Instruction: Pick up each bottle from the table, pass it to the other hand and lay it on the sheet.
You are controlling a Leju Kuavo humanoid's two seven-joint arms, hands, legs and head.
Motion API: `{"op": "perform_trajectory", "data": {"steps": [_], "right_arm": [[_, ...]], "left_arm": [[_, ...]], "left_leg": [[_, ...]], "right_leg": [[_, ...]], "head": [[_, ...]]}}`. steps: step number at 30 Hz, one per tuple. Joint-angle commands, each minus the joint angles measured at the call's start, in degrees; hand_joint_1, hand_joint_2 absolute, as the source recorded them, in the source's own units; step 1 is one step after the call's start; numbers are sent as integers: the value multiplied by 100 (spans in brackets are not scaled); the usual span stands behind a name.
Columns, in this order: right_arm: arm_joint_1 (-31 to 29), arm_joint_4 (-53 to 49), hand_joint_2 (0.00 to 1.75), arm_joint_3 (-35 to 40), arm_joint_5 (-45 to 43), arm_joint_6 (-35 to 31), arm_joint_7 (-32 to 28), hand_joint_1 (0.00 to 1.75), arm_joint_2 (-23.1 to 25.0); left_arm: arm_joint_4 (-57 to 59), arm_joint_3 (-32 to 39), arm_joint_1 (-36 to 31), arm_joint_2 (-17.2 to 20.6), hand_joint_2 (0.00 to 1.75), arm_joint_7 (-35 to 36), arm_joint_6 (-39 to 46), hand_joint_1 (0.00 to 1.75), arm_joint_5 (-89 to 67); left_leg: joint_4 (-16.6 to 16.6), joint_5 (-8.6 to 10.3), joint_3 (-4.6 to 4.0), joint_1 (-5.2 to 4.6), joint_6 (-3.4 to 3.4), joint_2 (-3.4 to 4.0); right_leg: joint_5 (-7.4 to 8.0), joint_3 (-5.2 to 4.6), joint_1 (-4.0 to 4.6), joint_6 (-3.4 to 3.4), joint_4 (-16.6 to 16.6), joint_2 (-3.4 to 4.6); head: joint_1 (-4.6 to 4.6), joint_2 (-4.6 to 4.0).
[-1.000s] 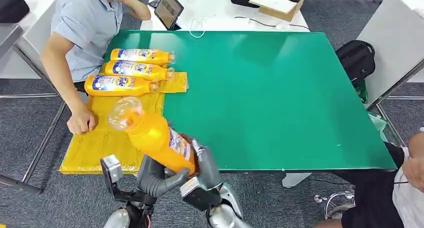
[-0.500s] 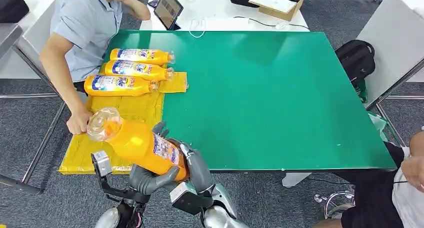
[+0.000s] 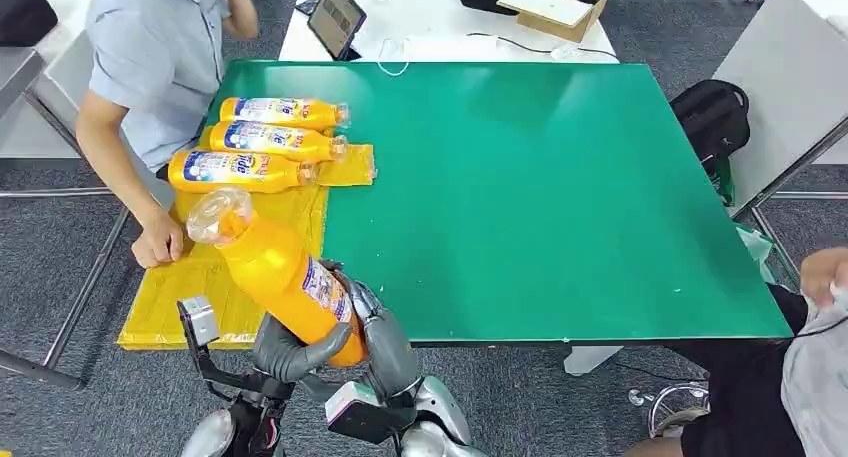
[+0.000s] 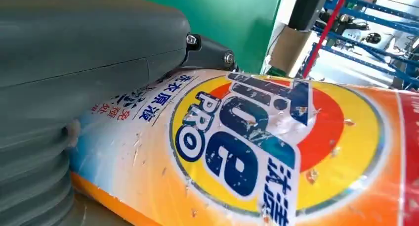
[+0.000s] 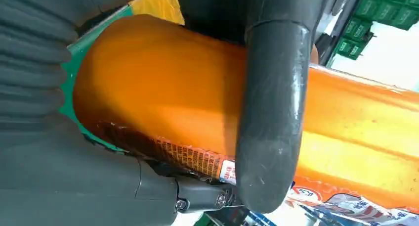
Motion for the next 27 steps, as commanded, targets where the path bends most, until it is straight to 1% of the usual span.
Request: {"op": "perform_trajectory", "data": {"steps": [1,2,3,4,5,6,7,8,9,10,11,14,16,17,18,19,20,21,22,23,24,26,27], "right_arm": [[89,33,0,208,650,-655,2,0,-315],[135,-91,0,136,740,-834,2,0,-346],[171,-272,0,108,886,-1140,2,0,-373],[210,-444,0,76,937,-1222,2,0,-386],[358,-763,0,-196,1204,-1222,2,0,-349],[554,-1099,0,-630,1675,-1222,2,0,-245],[667,-1348,0,-854,1877,-1222,2,0,-195],[807,-1663,0,-1180,2056,-1222,2,0,-132],[894,-1932,0,-1451,2177,-1222,2,0,-107],[964,-2115,0,-1706,2269,-1222,2,0,-51],[995,-2201,0,-1880,2232,-1222,2,0,-32],[995,-2201,0,-1880,2232,-1222,2,0,-32],[995,-2201,0,-1880,2232,-1222,2,0,-32],[1056,-2315,0,-2258,2362,-1222,2,0,62],[1072,-2365,0,-2433,2335,-1222,2,0,59],[1093,-2427,0,-2585,2293,-1222,2,0,24],[1140,-2523,0,-2791,2324,-1222,2,0,9],[1242,-2679,0,-3008,2360,-1222,2,0,-1],[1321,-2793,0,-3092,2341,-1222,2,0,-27],[1378,-2852,0,-3180,2378,-1222,2,0,-17],[1378,-2852,0,-3180,2378,-1222,2,0,-17],[1378,-2852,0,-3180,2378,-1222,2,0,-17],[1378,-2852,0,-3180,2378,-1222,2,0,-17]], "left_arm": [[179,332,-335,42,175,-176,9,175,157],[67,431,-263,85,175,-189,23,175,177],[-164,613,-81,161,175,-223,52,175,179],[-356,772,91,207,175,-250,42,175,158],[-487,922,221,232,175,-266,30,175,108],[-553,1124,302,205,175,-263,37,175,77],[-546,1204,303,189,175,-247,40,175,51],[-487,1319,252,154,175,-245,93,175,-7],[-392,1390,173,131,175,-217,95,175,-31],[-323,1416,124,122,175,-190,146,175,-119],[-243,1428,69,122,175,-184,183,175,-186],[-243,1428,69,122,175,-184,183,175,-186],[-243,1428,69,122,175,-184,183,175,-186],[-52,1365,-51,149,175,-117,305,175,-350],[114,1317,-180,171,175,-111,312,175,-389],[336,1259,-360,181,175,-92,309,175,-410],[604,1192,-586,166,175,-87,309,175,-418],[925,1112,-865,136,175,-80,310,175,-419],[1109,1071,-1039,105,175,-72,310,175,-398],[1209,1053,-1139,80,175,-73,312,175,-366],[1209,1053,-1139,80,175,-73,312,175,-366],[1209,1053,-1139,80,175,-73,312,175,-366],[1209,1053,-1139,80,175,-73,312,175,-366]], "left_leg": [[-4,-5,20,5,-5,-15],[-6,-1,12,2,-3,-11],[-4,-7,25,6,-5,-14],[-4,-6,19,4,-4,-8],[1,-17,33,6,-7,5],[-1,-13,24,6,-6,10],[-2,-10,18,4,-6,6],[1,-22,37,8,-10,8],[-1,-6,9,2,-6,-9],[2,-16,27,6,-10,-13],[1,-7,9,2,-7,-13],[4,-13,24,5,-8,-23],[-1,-6,14,1,-3,-5],[1,-13,25,5,-5,-4],[-2,-4,12,2,-4,-10],[0,-9,24,3,-7,-22],[-4,3,8,-2,-3,-30],[-4,5,11,-1,-3,-42],[-6,7,10,-3,-2,-39],[-6,5,23,1,-4,-60],[-4,8,14,0,-3,-60],[-4,4,13,-3,-2,-24],[-2,-3,23,0,-4,-25]], "right_leg": [[-8,26,6,-9,-6,-14],[-4,15,2,-6,-6,-11],[-10,30,6,-10,-6,-13],[-8,22,4,-8,-4,-7],[-14,32,7,-13,-1,7],[-9,23,6,-10,-3,11],[-8,19,4,-9,-1,7],[-19,37,9,-16,1,10],[-9,10,3,-9,2,-8],[-21,30,7,-15,6,-13],[-12,11,3,-11,6,-11],[-20,29,7,-14,7,-20],[-7,17,3,-8,0,-2],[-12,29,6,-11,1,0],[-6,16,3,-8,-1,-7],[-14,30,4,-13,2,-18],[-7,15,-2,-7,-1,-28],[-9,16,-1,-7,-3,-39],[-6,12,-4,-5,-4,-36],[-14,33,0,-10,-7,-56],[-10,26,-1,-8,-5,-56],[-2,18,-4,-5,-4,-19],[-7,32,0,-8,-3,-20]], "head": [[0,0],[2,0],[0,0],[0,0],[0,0],[2,0],[0,0],[0,0],[2,0],[2,0],[2,0],[2,0],[2,0],[2,0],[0,0],[2,0],[4,0],[2,0],[2,0],[2,0],[2,0],[0,0],[2,0]]}}
